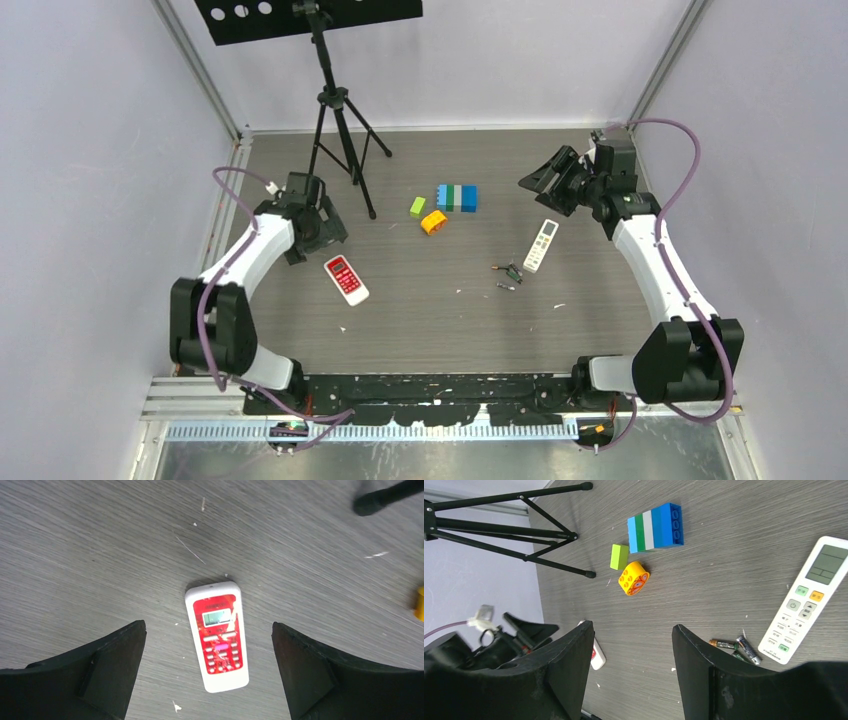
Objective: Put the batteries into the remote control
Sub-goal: Pick up the remote control from the center of the board.
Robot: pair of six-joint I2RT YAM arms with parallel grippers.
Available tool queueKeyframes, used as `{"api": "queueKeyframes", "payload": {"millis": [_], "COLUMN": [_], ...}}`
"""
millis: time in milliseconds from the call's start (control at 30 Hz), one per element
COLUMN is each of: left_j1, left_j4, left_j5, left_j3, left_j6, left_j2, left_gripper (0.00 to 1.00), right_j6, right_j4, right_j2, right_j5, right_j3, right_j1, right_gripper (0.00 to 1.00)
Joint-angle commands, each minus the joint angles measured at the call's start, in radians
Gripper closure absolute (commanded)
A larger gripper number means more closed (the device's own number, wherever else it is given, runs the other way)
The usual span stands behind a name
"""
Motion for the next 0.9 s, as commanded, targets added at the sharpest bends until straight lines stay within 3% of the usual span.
{"api": "queueKeyframes", "payload": {"millis": [0, 267, 433, 533, 867], "left_j1": [0.004, 0.004, 0.004, -0.002, -0.09], "left_j4": [0.078, 0.244, 0.156, 0.195, 0.231], "left_j5": [-0.031, 0.038, 0.008, 0.012, -0.042], "left_j3": [0.015, -0.075, -0.076, -0.136, -0.167], "left_j6": [-0.02, -0.069, -0.164, -0.22, -0.246], "left_j2": [0.087, 0.131, 0.167, 0.16, 0.184], "left_gripper": [0.0, 0.0, 0.0, 0.01, 0.3], "right_j6": [0.035, 0.028, 0.03, 0.034, 0.067], "right_j4": [0.074, 0.075, 0.076, 0.09, 0.118], "right_j2": [0.019, 0.002, 0.001, -0.006, 0.002], "right_j5": [-0.051, -0.041, -0.047, -0.046, -0.06], "right_j3": [0.0, -0.029, -0.046, -0.062, -0.082], "right_j1": [0.005, 0.006, 0.006, 0.006, 0.006], "right_gripper": [0.36, 0.34, 0.34, 0.34, 0.33]}}
